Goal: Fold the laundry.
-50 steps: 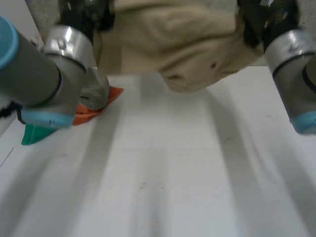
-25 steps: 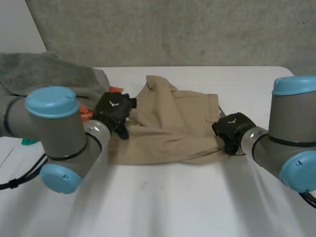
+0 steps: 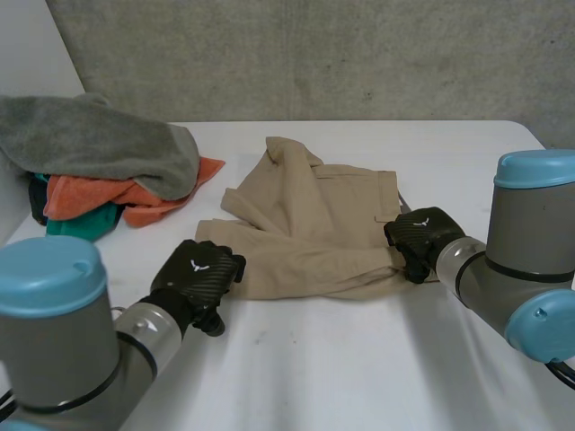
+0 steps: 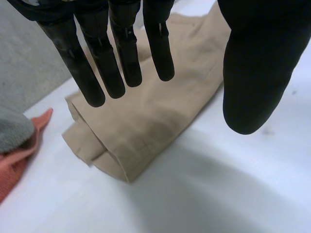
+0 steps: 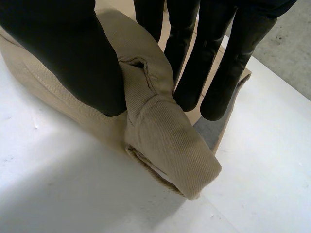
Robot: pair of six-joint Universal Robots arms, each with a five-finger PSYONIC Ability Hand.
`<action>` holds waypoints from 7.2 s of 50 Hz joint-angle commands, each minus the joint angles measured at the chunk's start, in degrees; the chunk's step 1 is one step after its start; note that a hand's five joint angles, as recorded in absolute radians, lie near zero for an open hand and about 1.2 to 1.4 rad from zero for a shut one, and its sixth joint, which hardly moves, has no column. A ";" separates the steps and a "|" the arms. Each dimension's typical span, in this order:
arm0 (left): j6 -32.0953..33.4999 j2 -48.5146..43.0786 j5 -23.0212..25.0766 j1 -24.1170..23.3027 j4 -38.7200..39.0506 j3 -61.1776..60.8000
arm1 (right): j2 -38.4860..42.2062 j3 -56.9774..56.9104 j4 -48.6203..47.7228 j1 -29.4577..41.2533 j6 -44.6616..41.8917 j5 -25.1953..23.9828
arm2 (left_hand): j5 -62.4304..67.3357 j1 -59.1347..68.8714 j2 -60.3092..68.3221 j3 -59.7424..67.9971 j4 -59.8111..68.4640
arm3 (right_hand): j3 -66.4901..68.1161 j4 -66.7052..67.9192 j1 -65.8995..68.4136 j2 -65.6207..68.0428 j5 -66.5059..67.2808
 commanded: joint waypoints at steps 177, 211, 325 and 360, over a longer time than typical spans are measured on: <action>6.48 -10.52 -8.27 4.10 9.16 7.43 | 9.06 -8.30 -12.62 -1.48 -16.35 1.41 | 39.16 39.50 39.21 38.97 39.22 | 11.62 12.05 19.03 12.45 13.61; 16.41 13.13 -8.10 -3.38 -22.51 0.47 | -14.07 16.05 14.29 -3.24 -32.96 1.23 | -19.16 -18.83 -19.11 -19.35 -19.10 | 11.62 12.05 19.03 12.45 13.61; -12.86 12.52 -1.76 -1.62 -18.63 -9.63 | -8.62 14.47 -4.87 -9.57 5.80 -5.27 | -5.73 -5.39 -5.68 -5.92 -5.67 | 11.62 12.05 19.03 12.45 13.61; 10.24 11.19 -11.88 -6.35 -30.97 -7.86 | -19.24 24.64 15.22 -10.97 -28.52 -4.66 | 39.16 39.50 39.21 38.97 39.22 | 11.62 12.05 19.03 12.45 13.61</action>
